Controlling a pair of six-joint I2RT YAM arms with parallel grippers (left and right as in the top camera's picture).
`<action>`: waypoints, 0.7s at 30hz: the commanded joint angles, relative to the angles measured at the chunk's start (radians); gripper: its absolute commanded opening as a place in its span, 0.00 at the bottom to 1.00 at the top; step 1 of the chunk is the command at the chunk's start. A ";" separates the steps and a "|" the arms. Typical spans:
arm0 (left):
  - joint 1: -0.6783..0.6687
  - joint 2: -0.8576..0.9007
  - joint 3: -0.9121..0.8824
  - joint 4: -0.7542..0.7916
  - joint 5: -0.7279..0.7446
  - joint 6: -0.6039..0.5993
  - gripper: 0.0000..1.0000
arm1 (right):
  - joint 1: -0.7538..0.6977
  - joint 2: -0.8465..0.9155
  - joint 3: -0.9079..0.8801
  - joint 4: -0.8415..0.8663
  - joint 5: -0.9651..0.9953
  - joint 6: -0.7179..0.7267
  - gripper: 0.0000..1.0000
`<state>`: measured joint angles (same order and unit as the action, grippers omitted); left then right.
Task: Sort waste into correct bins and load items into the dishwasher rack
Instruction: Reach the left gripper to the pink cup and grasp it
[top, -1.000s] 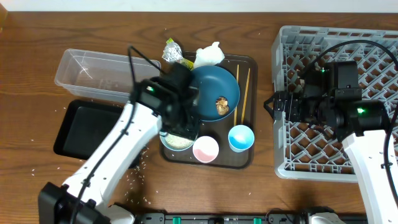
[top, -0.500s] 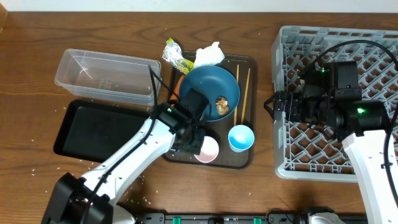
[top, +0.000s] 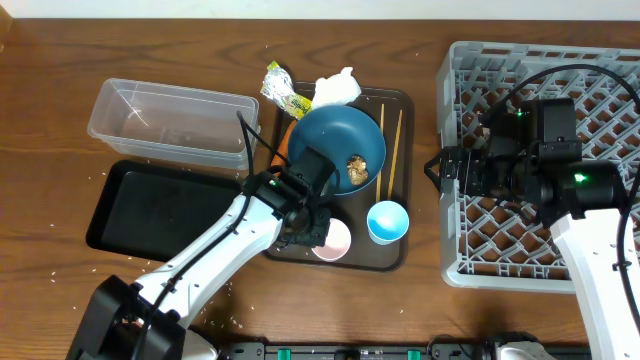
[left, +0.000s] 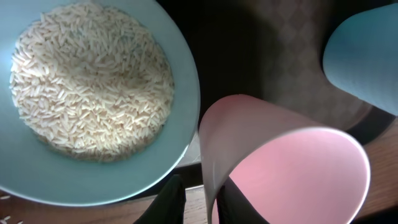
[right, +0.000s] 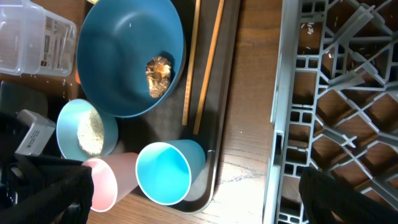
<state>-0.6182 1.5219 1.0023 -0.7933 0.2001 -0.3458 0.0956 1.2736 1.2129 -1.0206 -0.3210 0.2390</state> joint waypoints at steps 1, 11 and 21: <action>-0.010 -0.006 -0.010 0.013 0.002 -0.021 0.19 | -0.009 -0.005 0.017 0.000 0.003 0.015 0.99; -0.066 -0.005 -0.055 0.077 -0.019 -0.079 0.09 | -0.009 -0.005 0.017 0.000 0.005 0.015 0.99; -0.066 -0.016 -0.041 0.059 -0.026 -0.067 0.06 | -0.010 -0.005 0.017 0.002 0.007 0.015 0.99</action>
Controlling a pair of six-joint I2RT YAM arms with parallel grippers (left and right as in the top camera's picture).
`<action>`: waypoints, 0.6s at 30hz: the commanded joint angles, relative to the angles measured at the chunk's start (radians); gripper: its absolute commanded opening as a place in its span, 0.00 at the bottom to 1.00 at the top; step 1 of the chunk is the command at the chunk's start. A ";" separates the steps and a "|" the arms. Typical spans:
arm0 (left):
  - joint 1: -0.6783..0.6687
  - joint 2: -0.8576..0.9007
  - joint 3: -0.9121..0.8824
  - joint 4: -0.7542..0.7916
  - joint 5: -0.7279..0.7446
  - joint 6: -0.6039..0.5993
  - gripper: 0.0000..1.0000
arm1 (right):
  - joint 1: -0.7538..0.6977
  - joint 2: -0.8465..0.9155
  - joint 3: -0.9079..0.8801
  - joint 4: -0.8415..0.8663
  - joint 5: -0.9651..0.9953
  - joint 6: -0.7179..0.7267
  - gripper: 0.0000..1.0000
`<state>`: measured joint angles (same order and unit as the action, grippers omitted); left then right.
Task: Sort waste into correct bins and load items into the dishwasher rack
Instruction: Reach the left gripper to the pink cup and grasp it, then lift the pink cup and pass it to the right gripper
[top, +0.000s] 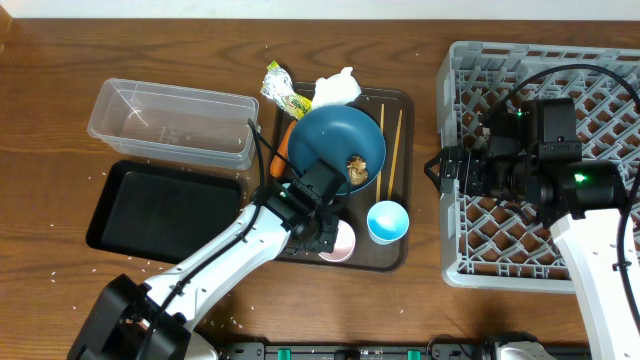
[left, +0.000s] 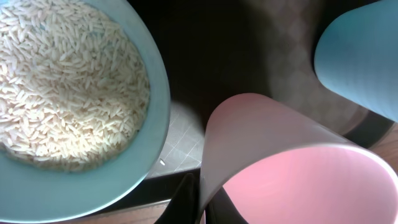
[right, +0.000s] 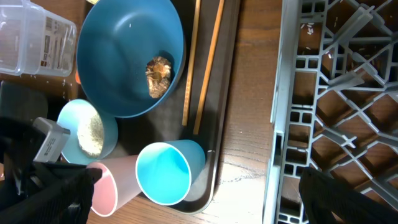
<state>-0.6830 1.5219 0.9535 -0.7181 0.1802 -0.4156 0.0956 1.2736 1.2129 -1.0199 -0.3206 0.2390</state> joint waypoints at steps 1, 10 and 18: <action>0.002 -0.026 0.025 -0.037 -0.006 0.018 0.06 | -0.010 -0.005 0.017 0.002 0.006 0.015 0.99; 0.072 -0.167 0.158 -0.156 -0.009 0.063 0.06 | -0.009 -0.006 0.017 0.002 0.006 0.016 0.99; 0.141 -0.261 0.195 -0.111 0.219 0.111 0.06 | -0.010 -0.006 0.017 0.002 -0.031 0.015 0.99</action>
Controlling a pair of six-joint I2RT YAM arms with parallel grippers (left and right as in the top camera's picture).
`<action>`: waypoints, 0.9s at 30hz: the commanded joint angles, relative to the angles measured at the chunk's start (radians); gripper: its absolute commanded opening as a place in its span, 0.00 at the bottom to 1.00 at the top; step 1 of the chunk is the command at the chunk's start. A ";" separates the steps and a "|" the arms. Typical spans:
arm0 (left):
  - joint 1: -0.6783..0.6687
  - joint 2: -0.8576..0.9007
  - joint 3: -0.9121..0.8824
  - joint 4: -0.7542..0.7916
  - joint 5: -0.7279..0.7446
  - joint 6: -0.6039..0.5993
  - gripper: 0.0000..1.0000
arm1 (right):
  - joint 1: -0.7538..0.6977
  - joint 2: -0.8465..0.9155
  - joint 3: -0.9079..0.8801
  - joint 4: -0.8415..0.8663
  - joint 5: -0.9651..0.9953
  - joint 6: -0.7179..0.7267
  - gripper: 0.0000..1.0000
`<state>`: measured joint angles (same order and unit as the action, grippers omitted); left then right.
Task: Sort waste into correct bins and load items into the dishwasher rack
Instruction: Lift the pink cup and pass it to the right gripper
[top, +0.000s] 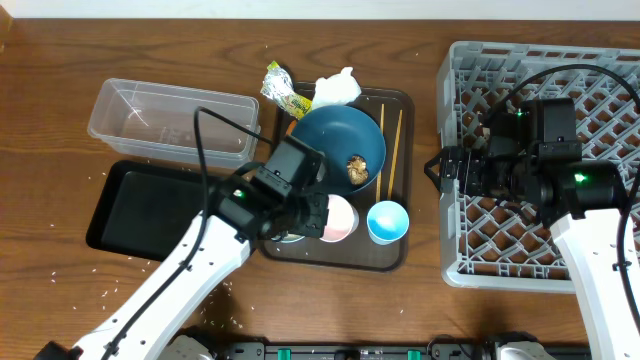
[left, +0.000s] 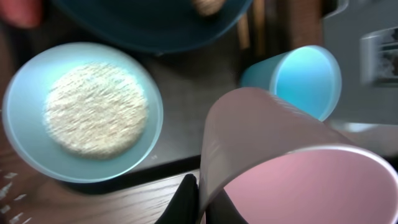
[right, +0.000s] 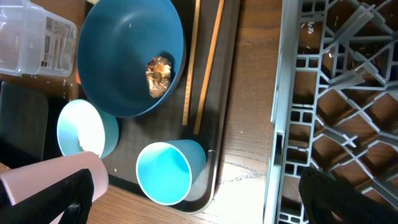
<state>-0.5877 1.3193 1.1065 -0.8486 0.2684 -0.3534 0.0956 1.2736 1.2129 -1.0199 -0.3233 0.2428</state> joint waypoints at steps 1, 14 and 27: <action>0.075 -0.081 0.050 0.035 0.180 0.064 0.06 | -0.010 -0.006 0.018 0.012 -0.063 0.010 0.99; 0.350 -0.129 0.051 0.233 0.961 0.169 0.06 | -0.005 -0.006 0.018 0.351 -0.974 -0.222 0.99; 0.351 -0.129 0.051 0.456 1.004 0.040 0.06 | 0.141 -0.005 0.017 0.513 -1.065 -0.222 0.84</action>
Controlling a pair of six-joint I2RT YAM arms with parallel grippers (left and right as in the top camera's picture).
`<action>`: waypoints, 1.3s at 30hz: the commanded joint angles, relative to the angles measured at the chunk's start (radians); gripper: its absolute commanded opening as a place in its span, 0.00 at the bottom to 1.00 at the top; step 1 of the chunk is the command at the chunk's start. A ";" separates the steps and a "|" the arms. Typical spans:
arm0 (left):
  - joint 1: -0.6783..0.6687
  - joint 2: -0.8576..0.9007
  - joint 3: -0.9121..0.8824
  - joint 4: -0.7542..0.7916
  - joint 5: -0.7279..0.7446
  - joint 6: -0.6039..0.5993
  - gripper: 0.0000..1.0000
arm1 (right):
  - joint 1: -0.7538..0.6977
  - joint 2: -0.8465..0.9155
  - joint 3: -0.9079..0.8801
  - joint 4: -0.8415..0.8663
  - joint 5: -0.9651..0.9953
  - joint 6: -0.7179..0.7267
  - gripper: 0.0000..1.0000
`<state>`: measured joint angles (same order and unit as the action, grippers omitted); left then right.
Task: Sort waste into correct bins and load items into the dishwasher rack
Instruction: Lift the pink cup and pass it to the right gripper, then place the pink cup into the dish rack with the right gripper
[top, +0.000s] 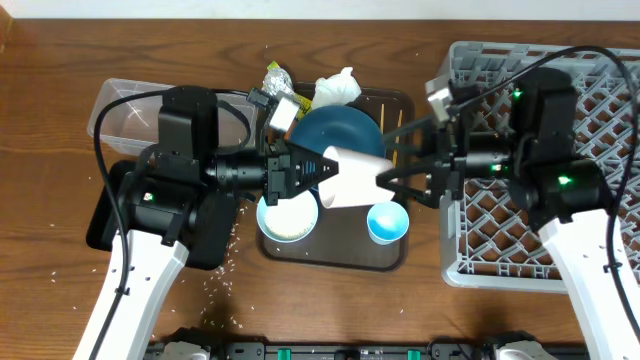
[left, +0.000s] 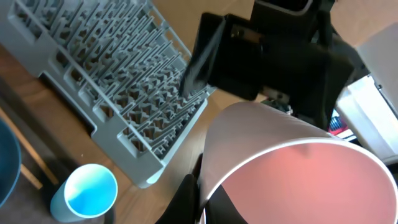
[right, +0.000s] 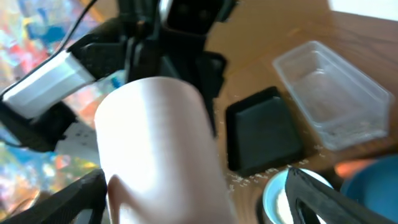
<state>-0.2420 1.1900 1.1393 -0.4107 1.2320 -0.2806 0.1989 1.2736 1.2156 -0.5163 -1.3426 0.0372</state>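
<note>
A pink cup (top: 352, 178) hangs on its side above the brown tray (top: 340, 257), mouth toward the right. My left gripper (top: 308, 172) is shut on its rim; the left wrist view shows the cup (left: 292, 168) close up and the black fingers (left: 189, 200) pinching its wall. My right gripper (top: 400, 160) stands open, one finger on each side of the cup's right end. In the right wrist view the blurred cup (right: 161, 143) fills the gap between those fingers (right: 68, 199). The grey dishwasher rack (top: 580, 215) lies at the right.
On the tray stand a light blue bowl of rice (top: 288, 218), a blue cup (top: 387, 222) and a dark blue bowl (top: 335, 132). A wrapper (top: 280, 85) and crumpled white paper (top: 338, 88) lie behind it. At the left are a clear container (top: 128, 112) and a black tray (top: 108, 215).
My left gripper has gone from low over the tray to high above it, and the pink cup now points right. My right gripper has left the rack and straddles the cup, open.
My left gripper first pinched the rim of the pink cup lying on the tray beside the rice bowl. It kept that grip, then held the cup just clear of the tray. Now the cup is raised mid-table between both grippers. The right arm stayed over the rack until now.
</note>
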 joint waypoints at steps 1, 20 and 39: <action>0.005 0.000 0.019 0.026 0.040 -0.032 0.06 | 0.051 -0.005 0.014 0.013 -0.046 -0.017 0.81; 0.020 0.000 0.019 0.084 -0.113 -0.036 0.64 | 0.026 -0.013 0.015 -0.005 0.039 -0.029 0.33; 0.101 -0.002 0.019 0.021 -0.177 -0.028 0.77 | -0.727 -0.105 0.015 -0.484 1.005 0.242 0.37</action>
<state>-0.1455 1.1900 1.1393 -0.3771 1.0687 -0.3176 -0.4500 1.1828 1.2163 -0.9714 -0.5564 0.1543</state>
